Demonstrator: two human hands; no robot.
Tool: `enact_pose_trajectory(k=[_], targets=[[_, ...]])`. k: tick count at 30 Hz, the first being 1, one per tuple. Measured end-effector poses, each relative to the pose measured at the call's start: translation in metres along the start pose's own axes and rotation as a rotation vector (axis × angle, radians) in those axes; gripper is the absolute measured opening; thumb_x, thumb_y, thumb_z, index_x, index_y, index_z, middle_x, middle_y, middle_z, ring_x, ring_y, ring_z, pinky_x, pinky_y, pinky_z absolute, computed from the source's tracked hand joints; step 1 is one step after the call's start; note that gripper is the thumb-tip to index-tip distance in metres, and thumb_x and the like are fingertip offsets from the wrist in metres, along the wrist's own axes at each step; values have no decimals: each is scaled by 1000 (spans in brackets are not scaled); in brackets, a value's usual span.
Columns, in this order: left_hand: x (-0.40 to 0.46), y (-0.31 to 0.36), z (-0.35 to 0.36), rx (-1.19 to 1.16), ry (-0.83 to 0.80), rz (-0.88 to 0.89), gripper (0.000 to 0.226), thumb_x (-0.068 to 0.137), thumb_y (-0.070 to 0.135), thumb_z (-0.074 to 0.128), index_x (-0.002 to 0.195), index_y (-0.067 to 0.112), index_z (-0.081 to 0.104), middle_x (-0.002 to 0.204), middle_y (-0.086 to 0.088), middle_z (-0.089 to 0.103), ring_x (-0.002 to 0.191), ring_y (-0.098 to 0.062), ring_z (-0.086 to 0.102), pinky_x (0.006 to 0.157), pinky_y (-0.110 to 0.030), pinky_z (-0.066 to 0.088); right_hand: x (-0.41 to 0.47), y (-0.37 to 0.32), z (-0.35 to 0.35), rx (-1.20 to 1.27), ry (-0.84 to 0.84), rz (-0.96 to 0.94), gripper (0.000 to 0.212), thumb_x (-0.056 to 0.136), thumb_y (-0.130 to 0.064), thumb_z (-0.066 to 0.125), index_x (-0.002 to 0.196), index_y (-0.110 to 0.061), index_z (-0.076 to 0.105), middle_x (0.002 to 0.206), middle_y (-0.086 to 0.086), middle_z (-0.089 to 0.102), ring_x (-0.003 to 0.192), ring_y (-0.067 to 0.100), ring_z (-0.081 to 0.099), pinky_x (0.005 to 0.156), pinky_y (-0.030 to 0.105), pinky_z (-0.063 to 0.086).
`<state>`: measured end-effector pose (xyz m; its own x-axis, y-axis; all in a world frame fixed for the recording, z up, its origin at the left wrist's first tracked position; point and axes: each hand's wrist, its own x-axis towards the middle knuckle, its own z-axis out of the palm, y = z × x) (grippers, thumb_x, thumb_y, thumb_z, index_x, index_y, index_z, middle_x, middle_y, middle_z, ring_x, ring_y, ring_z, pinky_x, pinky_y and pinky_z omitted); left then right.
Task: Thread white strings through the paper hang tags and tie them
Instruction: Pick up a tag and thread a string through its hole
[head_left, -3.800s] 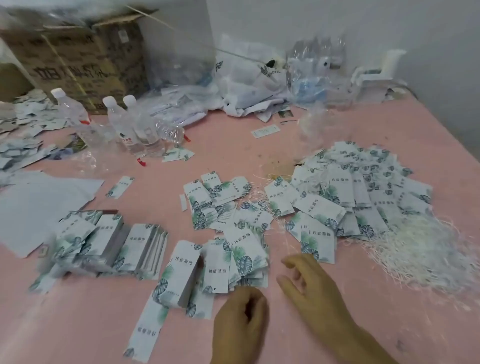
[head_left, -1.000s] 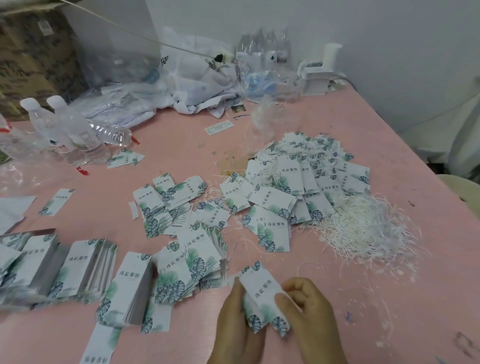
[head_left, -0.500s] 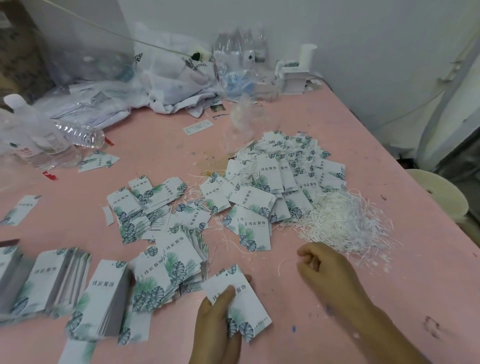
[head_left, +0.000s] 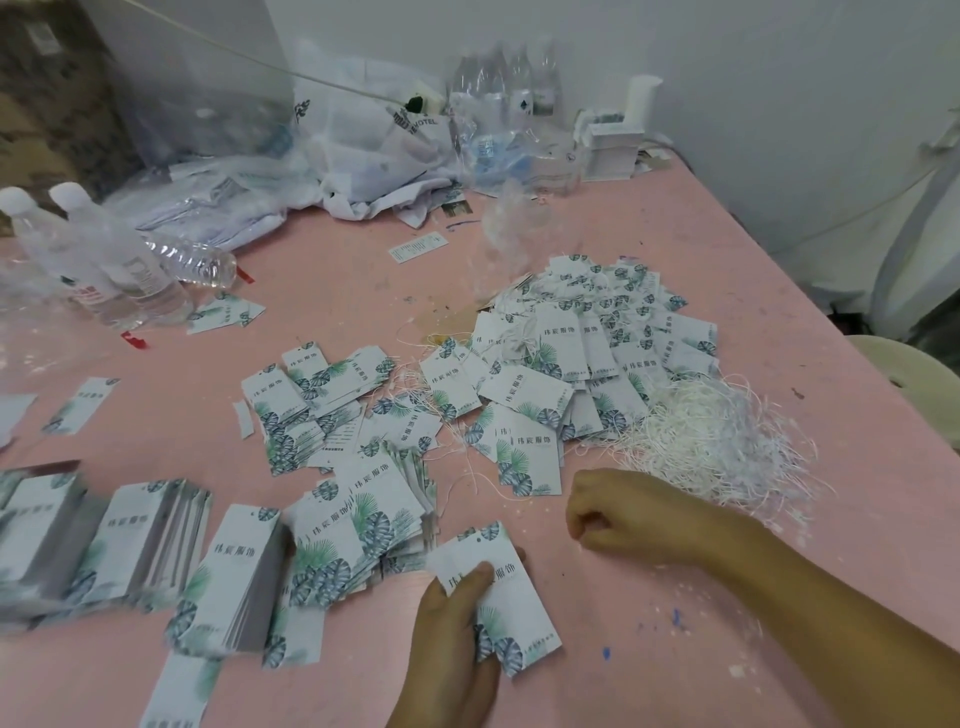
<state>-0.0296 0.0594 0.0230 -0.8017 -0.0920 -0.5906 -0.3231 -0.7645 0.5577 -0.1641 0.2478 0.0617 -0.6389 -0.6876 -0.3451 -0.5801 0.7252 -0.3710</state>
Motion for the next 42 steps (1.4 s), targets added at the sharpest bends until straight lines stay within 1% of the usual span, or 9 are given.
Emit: enact_pose_trajectory(k=[4, 7, 10, 13, 19, 24, 30, 36, 42], targets=[[0, 1, -1, 1, -22, -20, 46, 73, 6, 63, 116, -10, 62, 103, -35, 69, 79, -40, 73, 63, -42, 60, 2, -4, 0, -190, -13, -66, 15, 93, -27, 48, 93, -23, 63, 97, -8, 56, 92, 12, 51, 78, 33, 48], [0, 2, -2, -12, -31, -18, 47, 73, 5, 63, 117, -12, 60, 103, -36, 68, 81, -41, 72, 66, -43, 61, 0, -6, 0, -167, 22, -100, 14, 96, -24, 46, 88, -21, 58, 94, -5, 54, 88, 8, 46, 77, 26, 41], [-1, 3, -3, -36, -31, -13, 47, 72, 4, 64, 116, -13, 61, 103, -38, 67, 82, -43, 72, 65, -44, 60, -12, -10, -7, 334, 173, -47, 23, 94, -11, 54, 79, -28, 51, 88, -6, 54, 83, 5, 49, 78, 20, 42], [-3, 4, -1, -45, -19, -12, 44, 73, 4, 63, 114, -12, 62, 102, -37, 68, 81, -41, 72, 63, -42, 60, -26, -22, -25, 882, 427, 11, 20, 94, -1, 54, 85, -17, 63, 87, 2, 68, 81, 15, 63, 76, 21, 52], [-4, 4, 1, -41, -10, -12, 48, 74, 4, 64, 119, -11, 60, 103, -35, 69, 80, -40, 72, 64, -41, 60, -46, -60, -68, 1544, 633, -156, 16, 77, -8, 59, 70, -21, 64, 68, 5, 62, 41, 8, 42, 37, 17, 34], [-4, 0, 3, 15, 7, 45, 39, 81, -11, 58, 119, -2, 63, 107, -33, 69, 92, -47, 69, 77, -52, 58, -36, -90, -14, 1263, 471, 66, 23, 81, -4, 72, 88, -25, 75, 72, 5, 71, 44, 6, 44, 40, 16, 35], [-10, 1, 2, 72, 3, 155, 35, 79, -17, 61, 100, 8, 75, 101, -32, 70, 93, -49, 69, 84, -57, 56, -18, -108, 50, 1035, 503, 286, 31, 83, -8, 72, 81, -39, 75, 78, -6, 75, 71, 8, 67, 69, 27, 56], [-6, -3, -2, 93, 28, 215, 40, 68, -3, 73, 105, 11, 73, 103, -31, 70, 96, -51, 67, 88, -68, 50, -11, -111, 60, 978, 590, 303, 29, 83, -14, 72, 84, -42, 71, 73, -10, 72, 63, 0, 62, 61, 20, 52], [-4, -8, -8, 250, 87, 339, 38, 66, 5, 70, 98, 26, 76, 94, -17, 76, 88, -39, 73, 75, -49, 60, -11, -111, 63, 896, 708, 258, 29, 83, -7, 72, 82, -37, 70, 70, -21, 66, 60, -1, 58, 58, 7, 42]])
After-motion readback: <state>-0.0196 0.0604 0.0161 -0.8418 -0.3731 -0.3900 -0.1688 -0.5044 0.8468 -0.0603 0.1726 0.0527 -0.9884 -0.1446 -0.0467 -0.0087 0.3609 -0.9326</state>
